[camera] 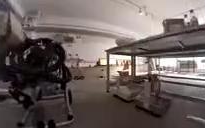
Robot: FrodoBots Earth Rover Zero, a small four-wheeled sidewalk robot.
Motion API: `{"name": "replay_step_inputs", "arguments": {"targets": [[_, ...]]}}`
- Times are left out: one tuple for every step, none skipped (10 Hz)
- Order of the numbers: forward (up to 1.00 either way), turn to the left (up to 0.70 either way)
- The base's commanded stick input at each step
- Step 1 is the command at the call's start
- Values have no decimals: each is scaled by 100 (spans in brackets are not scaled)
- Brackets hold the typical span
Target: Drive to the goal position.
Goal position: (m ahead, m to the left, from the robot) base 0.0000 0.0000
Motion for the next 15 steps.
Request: {"name": "replay_step_inputs", "arguments": {"targets": [[45,-27],[45,-27],[45,-27],[45,-27],[45,-27],[45,-27],[45,-27],[45,-13],[45,0],[45,14],[45,26],[45,27],[45,27],[45,27],[45,27]]}}
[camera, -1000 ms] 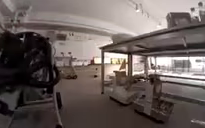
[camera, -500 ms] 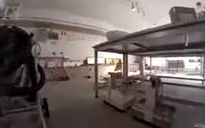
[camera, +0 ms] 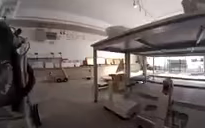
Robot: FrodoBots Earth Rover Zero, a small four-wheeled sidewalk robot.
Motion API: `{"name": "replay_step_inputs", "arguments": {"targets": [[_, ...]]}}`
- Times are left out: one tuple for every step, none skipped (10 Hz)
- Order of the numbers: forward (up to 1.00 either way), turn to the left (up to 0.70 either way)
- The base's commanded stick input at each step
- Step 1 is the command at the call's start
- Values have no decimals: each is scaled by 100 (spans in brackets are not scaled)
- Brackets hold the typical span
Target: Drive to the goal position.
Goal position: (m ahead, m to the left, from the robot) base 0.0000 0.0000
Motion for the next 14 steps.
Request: {"name": "replay_step_inputs", "arguments": {"targets": [[45,27],[45,27],[45,27],[45,27],[45,27],[45,27],[45,27],[45,27],[45,27],[45,27],[45,27],[45,27],[45,27],[45,27]]}}
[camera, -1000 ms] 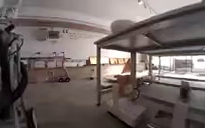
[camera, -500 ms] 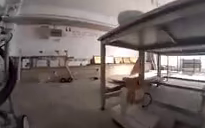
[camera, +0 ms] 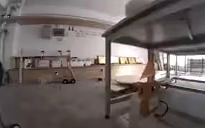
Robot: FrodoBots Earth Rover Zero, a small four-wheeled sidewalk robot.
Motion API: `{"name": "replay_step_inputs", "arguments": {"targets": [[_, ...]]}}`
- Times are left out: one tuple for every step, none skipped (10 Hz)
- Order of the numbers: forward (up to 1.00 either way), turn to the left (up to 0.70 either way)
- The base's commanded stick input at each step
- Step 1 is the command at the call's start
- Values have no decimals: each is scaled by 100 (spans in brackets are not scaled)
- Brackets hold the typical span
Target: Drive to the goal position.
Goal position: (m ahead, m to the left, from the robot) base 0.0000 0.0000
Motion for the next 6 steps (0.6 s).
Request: {"name": "replay_step_inputs", "arguments": {"targets": [[45,27],[45,27],[22,36],[0,45],[0,45],[0,45]]}}
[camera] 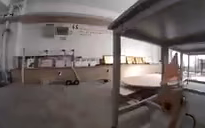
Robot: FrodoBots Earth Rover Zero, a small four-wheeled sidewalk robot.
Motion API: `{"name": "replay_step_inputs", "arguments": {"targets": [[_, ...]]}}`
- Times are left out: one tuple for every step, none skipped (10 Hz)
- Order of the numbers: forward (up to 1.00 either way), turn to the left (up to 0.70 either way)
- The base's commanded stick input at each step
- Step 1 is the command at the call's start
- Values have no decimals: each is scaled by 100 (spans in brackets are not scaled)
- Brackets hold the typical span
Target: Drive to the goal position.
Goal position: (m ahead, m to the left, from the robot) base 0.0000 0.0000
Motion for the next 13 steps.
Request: {"name": "replay_step_inputs", "arguments": {"targets": [[0,45],[0,45],[0,45],[0,45],[0,45],[0,45],[0,45],[0,45],[0,45],[0,45],[0,42],[0,30],[25,0]]}}
